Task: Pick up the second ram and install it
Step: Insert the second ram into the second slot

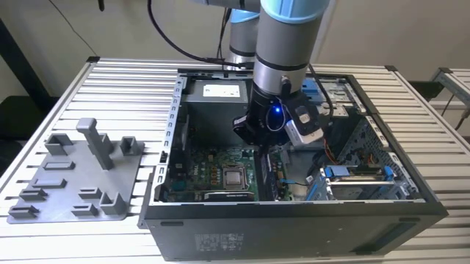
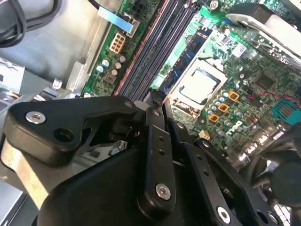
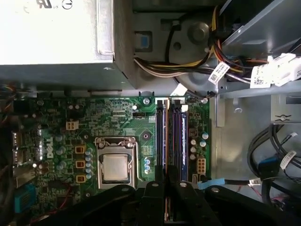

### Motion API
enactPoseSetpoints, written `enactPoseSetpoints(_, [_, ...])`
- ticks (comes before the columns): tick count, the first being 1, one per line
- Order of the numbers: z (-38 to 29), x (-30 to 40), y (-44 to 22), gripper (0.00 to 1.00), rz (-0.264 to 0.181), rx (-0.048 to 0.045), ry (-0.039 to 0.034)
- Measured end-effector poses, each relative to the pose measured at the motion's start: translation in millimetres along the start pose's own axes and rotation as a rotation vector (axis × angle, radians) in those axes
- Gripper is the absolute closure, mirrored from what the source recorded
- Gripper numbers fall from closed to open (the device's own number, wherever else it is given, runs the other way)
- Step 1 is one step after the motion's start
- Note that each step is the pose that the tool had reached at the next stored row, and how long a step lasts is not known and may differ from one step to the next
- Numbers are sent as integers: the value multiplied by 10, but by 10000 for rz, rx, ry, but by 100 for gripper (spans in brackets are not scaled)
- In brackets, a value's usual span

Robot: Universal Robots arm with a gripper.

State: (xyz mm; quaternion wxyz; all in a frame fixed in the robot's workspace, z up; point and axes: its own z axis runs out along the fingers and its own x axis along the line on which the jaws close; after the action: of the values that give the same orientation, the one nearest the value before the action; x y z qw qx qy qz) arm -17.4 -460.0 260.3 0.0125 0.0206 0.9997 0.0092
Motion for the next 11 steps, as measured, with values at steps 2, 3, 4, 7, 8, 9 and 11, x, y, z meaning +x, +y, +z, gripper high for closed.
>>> enactPoseSetpoints(2, [30,0,-20,85,43,6,1])
enactPoseSetpoints(3, [44,-1,-37,85,69,4,0])
enactPoseSetpoints(4, [61,-1,-53,85,90,3,0])
enactPoseSetpoints(7, [99,-3,-71,85,98,1,0])
enactPoseSetpoints(8, [113,-4,-73,85,97,2,0])
enactPoseSetpoints(9, [131,-4,-75,85,99,2,0])
enactPoseSetpoints(11, [167,-7,-84,85,97,3,1])
